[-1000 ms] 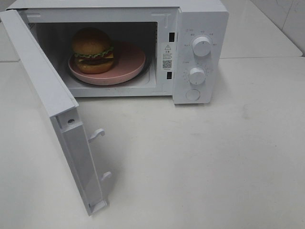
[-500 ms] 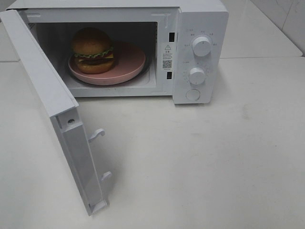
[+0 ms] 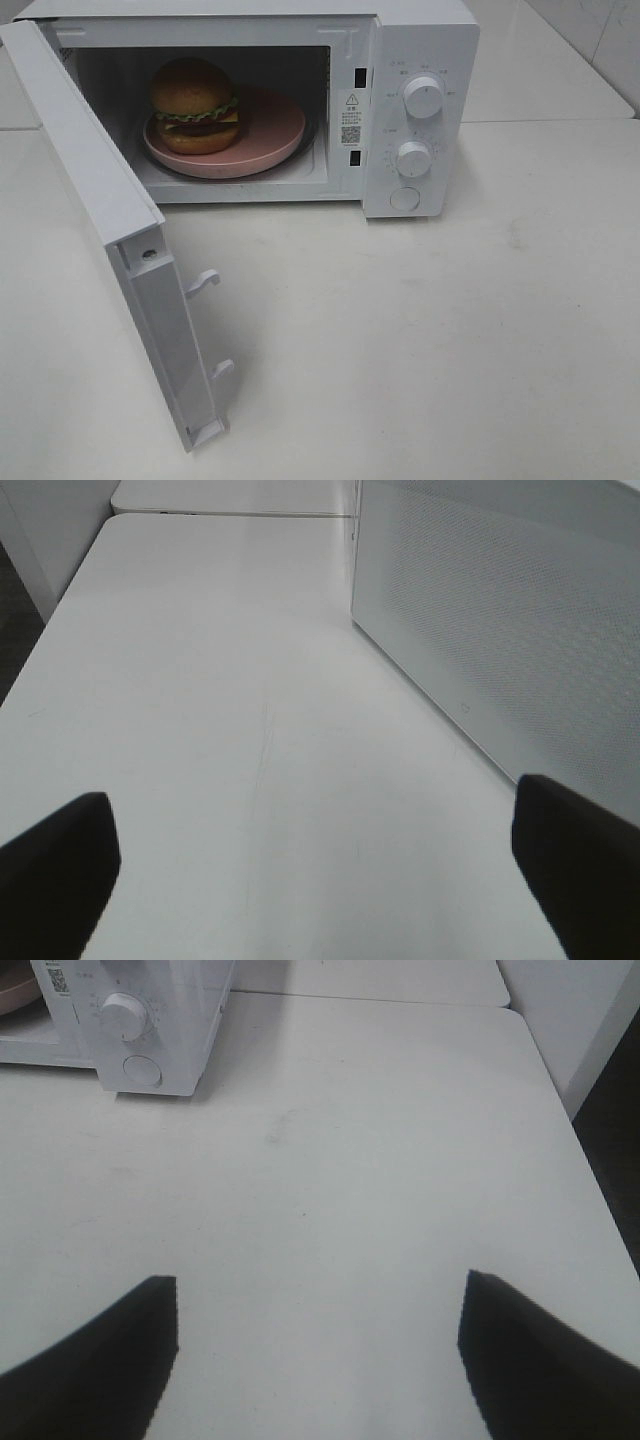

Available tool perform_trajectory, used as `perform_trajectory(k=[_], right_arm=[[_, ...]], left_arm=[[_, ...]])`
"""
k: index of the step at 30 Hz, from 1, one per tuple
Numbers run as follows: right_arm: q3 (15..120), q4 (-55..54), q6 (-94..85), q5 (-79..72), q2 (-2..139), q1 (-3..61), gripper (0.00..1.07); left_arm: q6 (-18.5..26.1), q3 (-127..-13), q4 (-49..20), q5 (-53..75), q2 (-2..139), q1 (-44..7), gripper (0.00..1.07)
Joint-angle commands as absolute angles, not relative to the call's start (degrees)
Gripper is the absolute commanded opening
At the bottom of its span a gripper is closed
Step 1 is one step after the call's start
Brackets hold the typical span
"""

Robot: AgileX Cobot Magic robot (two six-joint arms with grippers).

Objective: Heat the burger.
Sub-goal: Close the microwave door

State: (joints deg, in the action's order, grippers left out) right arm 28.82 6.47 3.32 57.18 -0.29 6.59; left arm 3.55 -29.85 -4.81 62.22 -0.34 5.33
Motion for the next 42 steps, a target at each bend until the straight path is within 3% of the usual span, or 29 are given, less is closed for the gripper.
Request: perform_trajectory(k=[1, 42], right_arm=[[28.7, 6.4, 3.7, 56.9, -2.0, 6.2, 0.75], [28.7, 6.4, 3.7, 56.9, -2.0, 6.2, 0.75]], left_arm=[[3.7, -29.7, -5.2, 61.5, -1.2, 5.3, 1.0], [4.2, -31.4, -5.6, 59.9, 1.7, 5.3, 0.97]])
